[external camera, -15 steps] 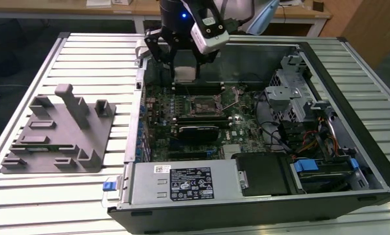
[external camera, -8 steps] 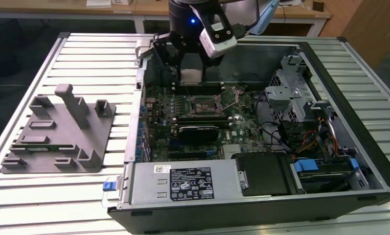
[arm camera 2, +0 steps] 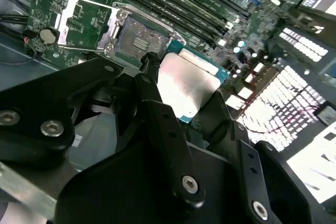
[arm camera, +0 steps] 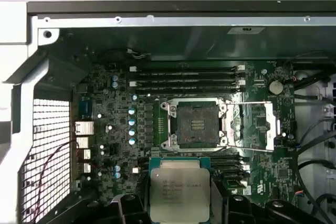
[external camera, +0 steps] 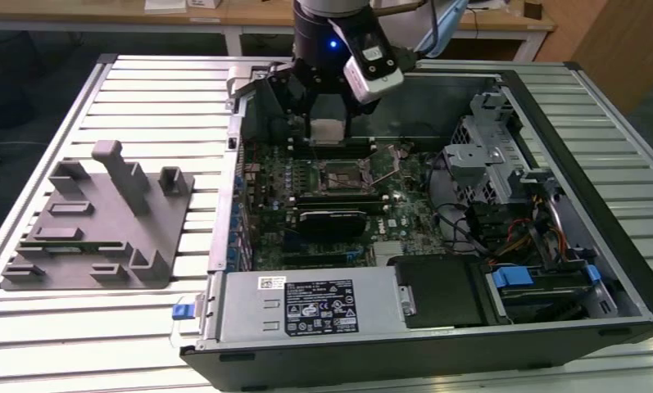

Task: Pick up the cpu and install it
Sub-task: 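Pick up the cpu and move it towards the insertion slot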

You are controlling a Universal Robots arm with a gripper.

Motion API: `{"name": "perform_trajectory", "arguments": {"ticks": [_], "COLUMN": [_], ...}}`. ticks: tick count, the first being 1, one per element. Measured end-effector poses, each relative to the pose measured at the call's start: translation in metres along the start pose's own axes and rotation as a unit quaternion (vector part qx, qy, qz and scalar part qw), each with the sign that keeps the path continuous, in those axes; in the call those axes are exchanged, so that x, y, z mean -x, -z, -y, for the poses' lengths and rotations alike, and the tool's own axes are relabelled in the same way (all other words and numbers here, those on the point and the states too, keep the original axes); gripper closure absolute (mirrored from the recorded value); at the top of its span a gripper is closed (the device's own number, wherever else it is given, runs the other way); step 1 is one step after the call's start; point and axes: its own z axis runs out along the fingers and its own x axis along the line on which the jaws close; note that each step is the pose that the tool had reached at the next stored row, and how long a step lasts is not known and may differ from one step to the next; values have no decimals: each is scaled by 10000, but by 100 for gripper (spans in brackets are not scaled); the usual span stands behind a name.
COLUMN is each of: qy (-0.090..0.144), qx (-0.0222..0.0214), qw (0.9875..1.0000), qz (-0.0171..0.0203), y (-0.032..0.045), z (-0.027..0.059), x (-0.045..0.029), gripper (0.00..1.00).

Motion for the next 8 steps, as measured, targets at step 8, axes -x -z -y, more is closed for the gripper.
{"name": "perform_trajectory", "arguments": {"ticks": [8], "qy": [5], "qx": [1], "qw": [10000], "qz": [-8], "y": [-124], "z": [-80], "x": [123], "gripper": [45]}}
